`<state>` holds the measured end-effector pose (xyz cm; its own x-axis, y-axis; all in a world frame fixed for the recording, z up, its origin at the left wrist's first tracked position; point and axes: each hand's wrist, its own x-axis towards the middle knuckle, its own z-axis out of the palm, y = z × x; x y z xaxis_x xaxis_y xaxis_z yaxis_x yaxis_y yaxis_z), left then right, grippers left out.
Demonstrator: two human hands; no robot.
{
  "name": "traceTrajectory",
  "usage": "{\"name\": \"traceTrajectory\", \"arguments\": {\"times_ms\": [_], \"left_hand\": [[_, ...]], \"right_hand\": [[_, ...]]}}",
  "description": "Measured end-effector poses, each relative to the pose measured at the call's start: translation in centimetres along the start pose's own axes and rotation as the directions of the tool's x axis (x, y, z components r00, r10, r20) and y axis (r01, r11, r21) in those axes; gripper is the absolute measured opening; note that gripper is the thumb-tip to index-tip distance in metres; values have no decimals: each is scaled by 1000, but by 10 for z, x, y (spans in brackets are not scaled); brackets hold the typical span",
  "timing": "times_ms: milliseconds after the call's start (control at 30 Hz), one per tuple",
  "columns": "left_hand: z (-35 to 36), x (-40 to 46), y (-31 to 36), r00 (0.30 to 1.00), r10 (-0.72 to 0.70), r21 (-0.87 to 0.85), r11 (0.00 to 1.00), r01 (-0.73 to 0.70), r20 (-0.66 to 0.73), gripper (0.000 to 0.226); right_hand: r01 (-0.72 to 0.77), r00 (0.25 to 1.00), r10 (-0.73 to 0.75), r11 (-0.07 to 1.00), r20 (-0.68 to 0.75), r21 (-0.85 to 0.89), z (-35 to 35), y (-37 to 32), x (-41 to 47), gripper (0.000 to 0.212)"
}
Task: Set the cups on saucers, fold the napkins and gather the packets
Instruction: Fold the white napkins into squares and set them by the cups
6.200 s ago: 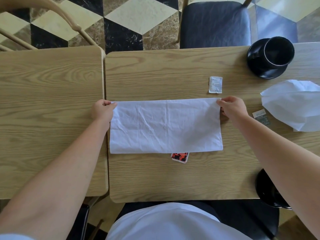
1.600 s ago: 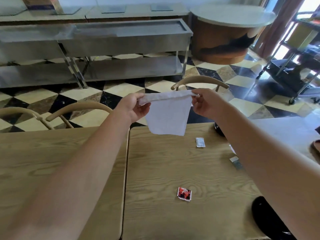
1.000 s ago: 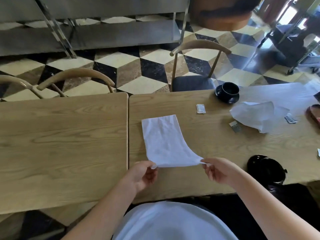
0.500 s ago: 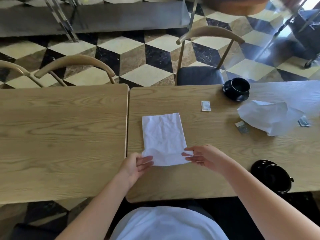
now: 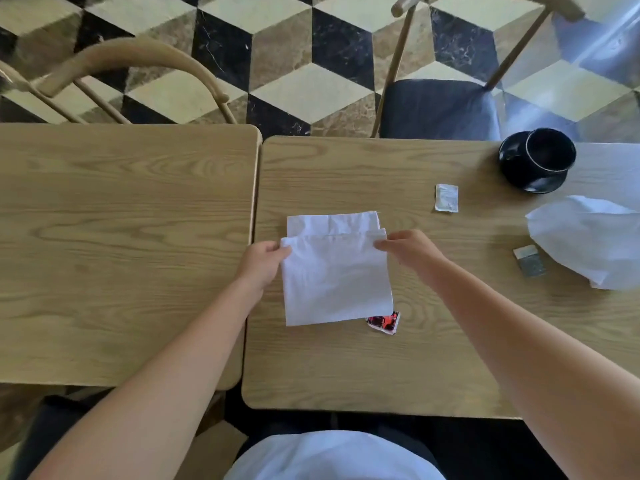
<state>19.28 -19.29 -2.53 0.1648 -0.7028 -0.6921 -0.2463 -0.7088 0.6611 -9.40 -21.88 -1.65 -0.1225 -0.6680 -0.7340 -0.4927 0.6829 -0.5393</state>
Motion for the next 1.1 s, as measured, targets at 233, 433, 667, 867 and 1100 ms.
{"name": "traceTrajectory", "arguments": {"times_ms": [233, 433, 667, 867, 1100], "left_hand": [[6, 42, 11, 998, 0, 73, 997, 4, -57, 21], [17, 60, 16, 987, 6, 107, 994, 12, -163, 28], [33, 57, 15, 948, 73, 127, 991, -35, -310, 9], [76, 13, -29, 706, 702, 688, 560, -462, -97, 46], [91, 8, -87, 707, 683, 750, 366, -551, 186, 57]], "right_hand": [[-17, 999, 15, 997, -31, -76, 5, -8, 39, 34], [-5, 998, -9, 978, -64, -211, 8, -24, 61, 20], [76, 966, -134, 964, -220, -253, 22, -15, 62, 24], [423, 784, -605, 688, -143, -590, 89, 31, 5, 53], [538, 760, -649, 589, 43, -603, 145, 67, -7, 61]]}}
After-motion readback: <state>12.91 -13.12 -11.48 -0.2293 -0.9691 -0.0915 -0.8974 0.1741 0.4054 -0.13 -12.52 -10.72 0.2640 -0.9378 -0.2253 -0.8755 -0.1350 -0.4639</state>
